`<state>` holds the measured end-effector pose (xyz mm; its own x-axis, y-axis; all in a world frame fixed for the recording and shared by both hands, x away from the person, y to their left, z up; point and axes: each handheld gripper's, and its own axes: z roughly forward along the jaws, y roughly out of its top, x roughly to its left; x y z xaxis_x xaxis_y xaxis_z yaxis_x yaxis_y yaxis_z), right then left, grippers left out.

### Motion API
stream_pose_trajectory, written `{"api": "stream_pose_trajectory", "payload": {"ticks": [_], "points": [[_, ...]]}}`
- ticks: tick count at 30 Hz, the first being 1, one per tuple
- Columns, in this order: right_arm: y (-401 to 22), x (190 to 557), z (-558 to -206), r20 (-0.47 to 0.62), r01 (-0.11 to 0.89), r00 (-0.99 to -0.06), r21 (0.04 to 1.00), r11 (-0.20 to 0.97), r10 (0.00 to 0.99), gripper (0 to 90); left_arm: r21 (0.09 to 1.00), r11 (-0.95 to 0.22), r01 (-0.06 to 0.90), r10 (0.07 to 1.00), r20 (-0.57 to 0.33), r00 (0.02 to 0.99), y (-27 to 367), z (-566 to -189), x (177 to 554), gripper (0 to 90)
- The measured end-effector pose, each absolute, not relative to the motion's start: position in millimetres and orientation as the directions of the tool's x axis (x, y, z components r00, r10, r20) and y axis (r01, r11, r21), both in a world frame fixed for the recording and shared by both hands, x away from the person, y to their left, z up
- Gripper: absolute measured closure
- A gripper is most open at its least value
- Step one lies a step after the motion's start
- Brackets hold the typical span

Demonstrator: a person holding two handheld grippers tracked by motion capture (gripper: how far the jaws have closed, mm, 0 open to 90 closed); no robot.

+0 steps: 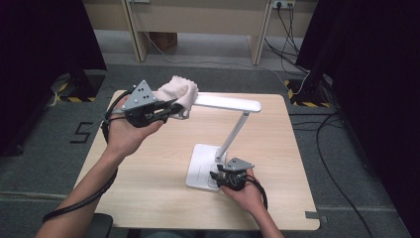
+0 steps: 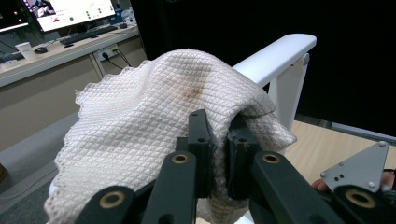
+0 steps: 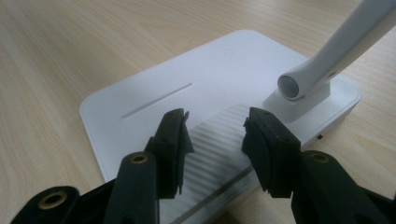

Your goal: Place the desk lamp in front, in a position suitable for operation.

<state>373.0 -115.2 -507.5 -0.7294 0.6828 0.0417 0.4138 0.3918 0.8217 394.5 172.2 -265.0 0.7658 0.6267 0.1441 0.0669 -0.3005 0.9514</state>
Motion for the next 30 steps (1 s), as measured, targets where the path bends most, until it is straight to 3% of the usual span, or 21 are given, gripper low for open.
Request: {"api": "stream_pose_trajectory", "payload": {"ticks": [30], "points": [[-118.5, 375.0, -508.6, 0.038, 0.398, -0.74, 0.83, 0.391, 0.672, 63.1, 0.948, -0.315, 0.055, 0.608, 0.157, 0.778, 156.8, -268.0, 397.6, 82.2]]}}
